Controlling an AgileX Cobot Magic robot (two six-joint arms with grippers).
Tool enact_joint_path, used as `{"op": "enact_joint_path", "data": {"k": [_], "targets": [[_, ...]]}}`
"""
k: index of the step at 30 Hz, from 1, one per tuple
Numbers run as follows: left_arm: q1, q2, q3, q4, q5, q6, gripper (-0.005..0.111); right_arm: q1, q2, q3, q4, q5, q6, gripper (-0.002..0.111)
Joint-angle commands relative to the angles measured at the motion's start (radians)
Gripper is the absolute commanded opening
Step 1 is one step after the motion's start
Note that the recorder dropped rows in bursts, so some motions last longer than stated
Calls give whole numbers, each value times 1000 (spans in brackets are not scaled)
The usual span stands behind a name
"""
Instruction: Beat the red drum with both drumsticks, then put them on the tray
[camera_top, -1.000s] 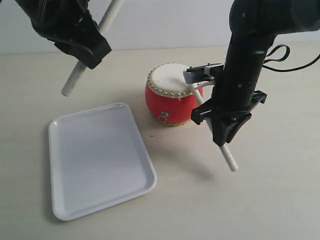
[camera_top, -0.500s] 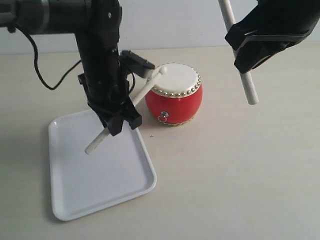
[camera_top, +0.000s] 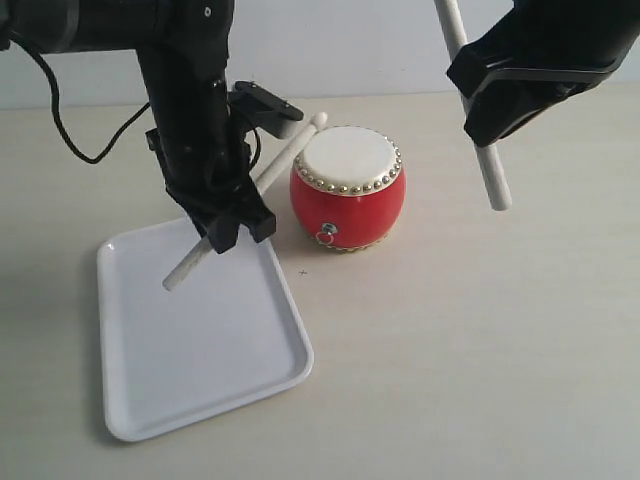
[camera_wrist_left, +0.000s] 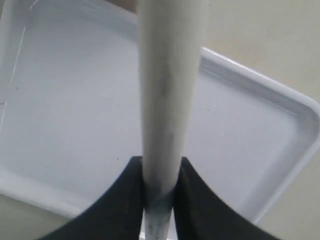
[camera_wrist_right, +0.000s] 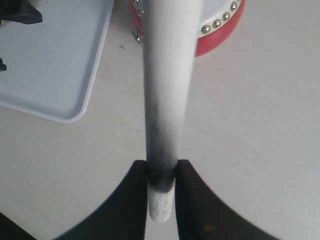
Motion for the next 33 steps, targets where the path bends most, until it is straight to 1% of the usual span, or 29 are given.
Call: {"op": "enact_joint_path", "data": {"k": [1,4,9,13,15,18,21,24,25,26,27,29,31,33], "targets": [[3,50,-3,8,-2,-15,0,-1,-7,-3,10,-2,0,0],[3,74,-3,12,-2,-15,0,-1,-7,-3,10,-2,-3,0],[3,58,-3,21,-2,-18,0,2,-7,-3,10,-2,-2,0],[19,-36,8,10,-2,-46,0,2,-5,-3,48,-2,-2,0],[43,-116,53,-53,-2,-41,0,2,5,-3,104,-2,-13,0],[109,-274,193,-174,-6,-27,0,39,48,-1,168,-2,-29,0],[188,-468,400,-252,-139,-10,0,122,127,-1,168,-2,-25,0],[272,-653,623,-283,-239,-10,0,202,228,-4,172,-67,-7,0],[327,-778,746,-283,-298,-10,0,242,307,-15,205,-97,-7,0],[356,-822,787,-283,-321,-10,0,258,341,-24,217,-99,-7,0],[407,-922,873,-296,-363,-10,0,285,428,-55,219,-92,17,0],[442,-1031,950,-330,-400,-10,0,305,536,-122,225,-57,55,0],[444,-1090,994,-356,-416,-10,0,304,619,-194,257,-2,79,0],[444,-1114,1022,-356,-437,-10,0,304,673,-264,253,-2,139,0]]}}
